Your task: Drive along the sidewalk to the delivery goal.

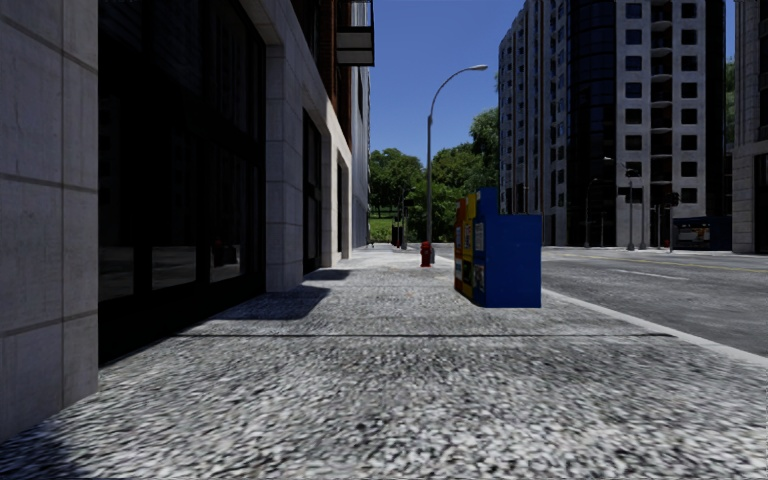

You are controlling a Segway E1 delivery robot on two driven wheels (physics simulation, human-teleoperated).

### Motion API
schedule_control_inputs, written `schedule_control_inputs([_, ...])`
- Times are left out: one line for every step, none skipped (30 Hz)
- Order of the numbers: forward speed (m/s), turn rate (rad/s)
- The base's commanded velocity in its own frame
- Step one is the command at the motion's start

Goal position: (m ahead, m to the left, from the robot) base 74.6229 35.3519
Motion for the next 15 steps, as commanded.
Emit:
schedule_control_inputs([2.0, 0.0])
schedule_control_inputs([2.0, 0.0])
schedule_control_inputs([2.0, 0.0])
schedule_control_inputs([2.0, 0.0])
schedule_control_inputs([2.0, 0.0])
schedule_control_inputs([2.0, 0.0])
schedule_control_inputs([2.0, 0.0])
schedule_control_inputs([2.0, 0.0])
schedule_control_inputs([2.0, 0.0])
schedule_control_inputs([2.0, 0.0])
schedule_control_inputs([2.0, 0.0])
schedule_control_inputs([2.0, 0.0])
schedule_control_inputs([2.0, 0.0])
schedule_control_inputs([2.0, 0.0])
schedule_control_inputs([2.0, 0.0])
